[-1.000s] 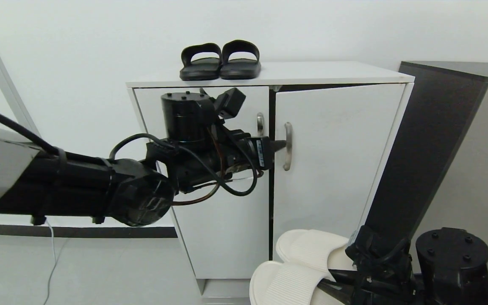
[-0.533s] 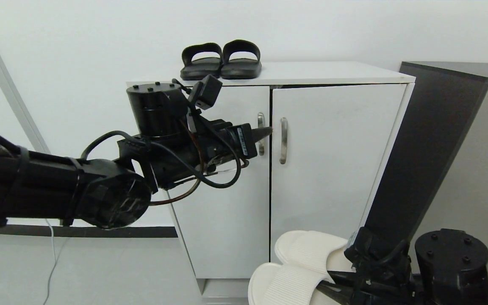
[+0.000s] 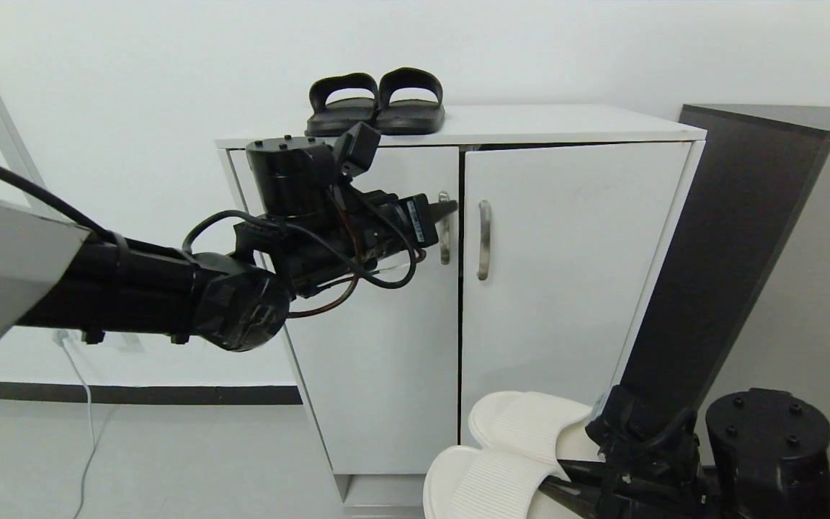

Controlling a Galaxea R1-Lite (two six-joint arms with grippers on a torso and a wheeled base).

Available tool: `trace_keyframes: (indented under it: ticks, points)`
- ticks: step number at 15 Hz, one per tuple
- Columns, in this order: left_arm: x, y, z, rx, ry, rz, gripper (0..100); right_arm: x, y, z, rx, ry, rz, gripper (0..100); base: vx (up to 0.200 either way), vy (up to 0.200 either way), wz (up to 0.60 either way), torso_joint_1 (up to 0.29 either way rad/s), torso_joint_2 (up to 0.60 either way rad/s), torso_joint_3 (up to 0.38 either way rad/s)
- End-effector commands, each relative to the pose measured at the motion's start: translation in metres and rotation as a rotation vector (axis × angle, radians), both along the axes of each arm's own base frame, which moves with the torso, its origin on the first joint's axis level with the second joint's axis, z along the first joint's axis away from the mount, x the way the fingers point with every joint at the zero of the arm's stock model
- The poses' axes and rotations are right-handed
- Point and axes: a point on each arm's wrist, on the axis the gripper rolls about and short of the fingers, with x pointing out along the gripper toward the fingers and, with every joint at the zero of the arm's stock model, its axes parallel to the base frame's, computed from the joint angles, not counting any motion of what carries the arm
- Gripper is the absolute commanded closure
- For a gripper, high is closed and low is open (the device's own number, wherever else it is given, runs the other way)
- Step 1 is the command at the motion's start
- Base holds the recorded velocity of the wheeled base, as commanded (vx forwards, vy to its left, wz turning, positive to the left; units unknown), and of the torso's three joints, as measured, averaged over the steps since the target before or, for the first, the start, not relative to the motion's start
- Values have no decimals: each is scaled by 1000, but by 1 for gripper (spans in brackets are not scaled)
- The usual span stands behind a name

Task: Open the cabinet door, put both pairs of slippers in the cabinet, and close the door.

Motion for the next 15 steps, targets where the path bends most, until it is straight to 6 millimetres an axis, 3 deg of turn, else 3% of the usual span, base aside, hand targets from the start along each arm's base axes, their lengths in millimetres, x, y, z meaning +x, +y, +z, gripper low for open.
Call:
trace_keyframes:
  ticks: [1,10,12,15]
  points:
    - [9,-5,-3,-3,12,-1,100,-1,0,-1,-4,2,7,100,0,0,0,0,0,0]
    - [27,-19,-4,5,30,-8,100,-9,3,-4,-14,9,38,100,0,0,0,0,0,0]
    - [22,-21,-3,-18,50,-19,100,-9,3,-4,-15,10,38,100,-100,0,0,4,4,1]
    - [-1,-22,5,-38,58,-52,100,-9,3,-4,-17,11,38,100,-200,0,0,7,5,-1]
